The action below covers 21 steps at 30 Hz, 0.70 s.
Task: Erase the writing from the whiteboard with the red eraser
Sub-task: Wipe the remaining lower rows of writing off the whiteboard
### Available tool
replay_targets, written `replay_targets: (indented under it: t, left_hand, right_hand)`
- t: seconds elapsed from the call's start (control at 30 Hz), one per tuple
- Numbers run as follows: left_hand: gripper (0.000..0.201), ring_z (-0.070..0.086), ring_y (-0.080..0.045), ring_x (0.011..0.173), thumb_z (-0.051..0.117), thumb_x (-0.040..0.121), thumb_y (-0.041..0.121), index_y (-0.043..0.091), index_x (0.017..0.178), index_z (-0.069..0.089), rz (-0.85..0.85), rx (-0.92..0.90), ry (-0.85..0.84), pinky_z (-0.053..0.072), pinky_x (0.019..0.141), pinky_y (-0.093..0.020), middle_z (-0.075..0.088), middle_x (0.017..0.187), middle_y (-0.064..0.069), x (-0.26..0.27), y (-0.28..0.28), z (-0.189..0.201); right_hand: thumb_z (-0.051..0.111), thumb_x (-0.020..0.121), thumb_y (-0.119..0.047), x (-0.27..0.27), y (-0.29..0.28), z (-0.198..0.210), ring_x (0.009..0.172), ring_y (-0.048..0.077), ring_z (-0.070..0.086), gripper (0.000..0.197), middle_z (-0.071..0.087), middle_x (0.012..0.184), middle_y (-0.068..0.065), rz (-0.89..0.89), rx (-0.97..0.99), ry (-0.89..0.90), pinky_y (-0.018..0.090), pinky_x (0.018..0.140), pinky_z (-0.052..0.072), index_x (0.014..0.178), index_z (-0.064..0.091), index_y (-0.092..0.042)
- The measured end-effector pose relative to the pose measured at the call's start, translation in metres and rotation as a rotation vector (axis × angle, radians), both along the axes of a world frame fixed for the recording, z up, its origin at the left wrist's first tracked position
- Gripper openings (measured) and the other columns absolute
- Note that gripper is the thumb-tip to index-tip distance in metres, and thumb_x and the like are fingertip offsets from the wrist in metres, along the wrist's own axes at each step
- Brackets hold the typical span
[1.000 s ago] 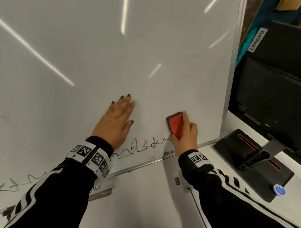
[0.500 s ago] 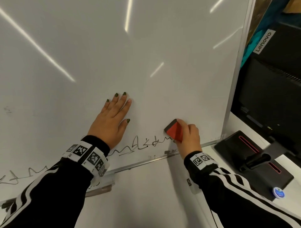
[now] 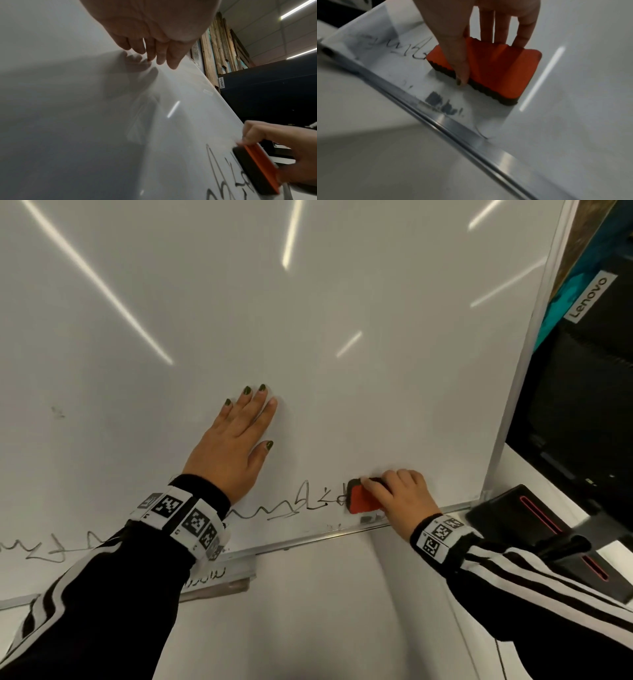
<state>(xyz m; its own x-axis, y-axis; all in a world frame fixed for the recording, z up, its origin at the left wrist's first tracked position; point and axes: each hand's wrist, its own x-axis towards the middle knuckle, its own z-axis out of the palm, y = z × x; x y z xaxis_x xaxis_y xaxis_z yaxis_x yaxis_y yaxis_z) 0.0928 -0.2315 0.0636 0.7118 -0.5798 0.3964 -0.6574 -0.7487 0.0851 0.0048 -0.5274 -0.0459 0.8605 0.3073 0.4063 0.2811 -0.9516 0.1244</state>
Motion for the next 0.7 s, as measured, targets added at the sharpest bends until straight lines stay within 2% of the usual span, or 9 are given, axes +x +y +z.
replay_targets:
  t: [0.07, 0.2, 0.37, 0.57, 0.7]
  left_hand:
    - [0.058, 0.004, -0.01, 0.14, 0.026, 0.093, 0.031, 0.011, 0.146, 0.02, 0.014, -0.01, -0.023, -0.008, 0.114, -0.019, 0.01, 0.152, 0.0, -0.001, 0.008, 0.003]
    - [0.057, 0.006, -0.013, 0.141, 0.028, 0.092, 0.029, 0.01, 0.146, 0.022, 0.055, -0.022, -0.033, -0.008, 0.114, -0.021, 0.012, 0.153, -0.002, 0.0, 0.021, 0.004]
    - [0.058, 0.005, -0.01, 0.14, 0.026, 0.092, 0.031, 0.011, 0.146, 0.021, 0.073, -0.028, -0.007, -0.007, 0.114, -0.019, 0.01, 0.153, 0.0, -0.002, 0.023, 0.003]
    - [0.059, 0.002, -0.003, 0.138, 0.026, 0.091, 0.032, 0.013, 0.147, 0.02, 0.077, -0.027, 0.004, -0.007, 0.113, -0.016, 0.007, 0.153, 0.004, -0.001, 0.024, 0.003]
    - [0.06, -0.001, -0.002, 0.138, 0.025, 0.091, 0.032, 0.013, 0.147, 0.018, 0.084, -0.015, 0.008, -0.007, 0.113, -0.016, 0.004, 0.153, 0.005, -0.001, 0.026, 0.002]
  right_hand:
    - [0.085, 0.044, -0.005, 0.002, -0.007, 0.006, 0.077, 0.028, 0.054, 0.086, 0.06, 0.088, 0.007, 0.005, -0.025, -0.03, 0.041, 0.073, 0.047, 0.119, 0.046, -0.02]
    - [0.085, 0.046, -0.003, 0.008, -0.004, 0.018, 0.076, 0.031, 0.053, 0.084, 0.059, 0.087, 0.011, -0.114, 0.146, -0.102, 0.043, 0.072, 0.045, 0.12, 0.049, -0.018]
    - [0.079, 0.045, 0.001, -0.006, -0.006, -0.011, 0.08, 0.025, 0.043, 0.085, 0.059, 0.089, 0.008, 0.059, -0.066, -0.014, 0.041, 0.078, 0.04, 0.119, 0.048, -0.024]
    - [0.079, 0.054, -0.001, 0.017, 0.011, 0.02, 0.083, 0.026, 0.046, 0.09, 0.059, 0.094, 0.01, 0.038, 0.037, -0.187, 0.043, 0.083, 0.034, 0.131, 0.044, -0.029]
    - [0.07, 0.059, -0.001, 0.018, 0.008, 0.011, 0.084, 0.026, 0.043, 0.084, 0.057, 0.097, 0.012, 0.119, -0.039, -0.222, 0.045, 0.083, 0.032, 0.13, 0.043, -0.036]
